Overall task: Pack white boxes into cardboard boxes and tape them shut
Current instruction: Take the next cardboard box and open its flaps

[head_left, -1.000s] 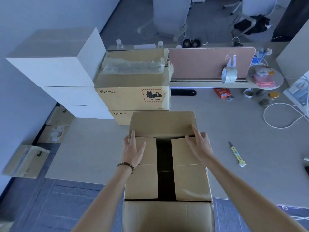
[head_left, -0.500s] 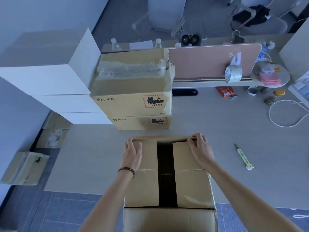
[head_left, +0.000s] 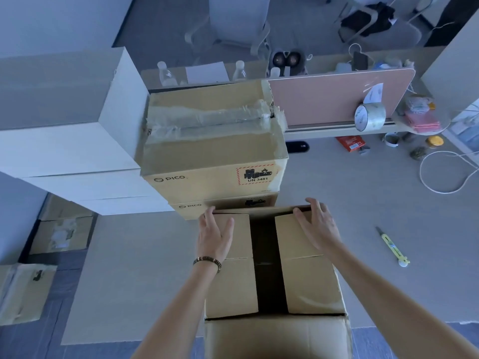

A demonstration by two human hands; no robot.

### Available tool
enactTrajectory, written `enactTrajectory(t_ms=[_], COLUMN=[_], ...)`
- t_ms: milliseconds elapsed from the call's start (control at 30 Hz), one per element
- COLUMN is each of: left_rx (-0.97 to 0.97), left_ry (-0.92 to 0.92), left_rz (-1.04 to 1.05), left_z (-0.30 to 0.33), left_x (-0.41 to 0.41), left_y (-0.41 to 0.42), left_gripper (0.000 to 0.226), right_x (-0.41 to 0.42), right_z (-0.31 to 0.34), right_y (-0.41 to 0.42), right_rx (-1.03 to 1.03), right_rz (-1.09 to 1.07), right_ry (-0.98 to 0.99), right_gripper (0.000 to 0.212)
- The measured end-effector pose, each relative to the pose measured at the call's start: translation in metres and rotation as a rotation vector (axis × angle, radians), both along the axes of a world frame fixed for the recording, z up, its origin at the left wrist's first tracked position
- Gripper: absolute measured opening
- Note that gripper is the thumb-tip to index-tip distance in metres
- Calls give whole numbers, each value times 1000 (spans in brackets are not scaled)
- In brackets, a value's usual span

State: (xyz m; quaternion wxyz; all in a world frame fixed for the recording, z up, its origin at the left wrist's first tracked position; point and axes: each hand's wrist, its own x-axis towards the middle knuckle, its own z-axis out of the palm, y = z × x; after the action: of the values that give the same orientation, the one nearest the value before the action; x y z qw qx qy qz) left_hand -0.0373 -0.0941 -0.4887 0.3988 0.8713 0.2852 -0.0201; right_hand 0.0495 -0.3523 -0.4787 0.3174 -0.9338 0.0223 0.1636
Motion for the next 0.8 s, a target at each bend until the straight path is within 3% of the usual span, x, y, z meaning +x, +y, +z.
enactTrajectory(t_ms=[300, 467, 567, 700, 800], left_rx=[-12, -54, 185, 490, 563], left_ry=[33, 121, 129, 71, 153], left_rz=[-17, -110, -166, -423, -568], left_z=[8, 17, 25, 32, 27], left_x=[6, 4, -6, -34, -60], left_y=[5, 11, 3, -33, -60], left_gripper=[61, 70, 74, 62, 56], right_x=[-5, -19, -42, -76, -97], right_z=[3, 4, 7, 7, 5], right_y=[-1, -5, -3, 7, 13], right_rx=[-99, -295, -257, -325, -436], right_rz=[129, 286, 373, 644, 722], right_ry=[-174, -407, -458, -318, -251], right_gripper=[60, 42, 28, 49, 56])
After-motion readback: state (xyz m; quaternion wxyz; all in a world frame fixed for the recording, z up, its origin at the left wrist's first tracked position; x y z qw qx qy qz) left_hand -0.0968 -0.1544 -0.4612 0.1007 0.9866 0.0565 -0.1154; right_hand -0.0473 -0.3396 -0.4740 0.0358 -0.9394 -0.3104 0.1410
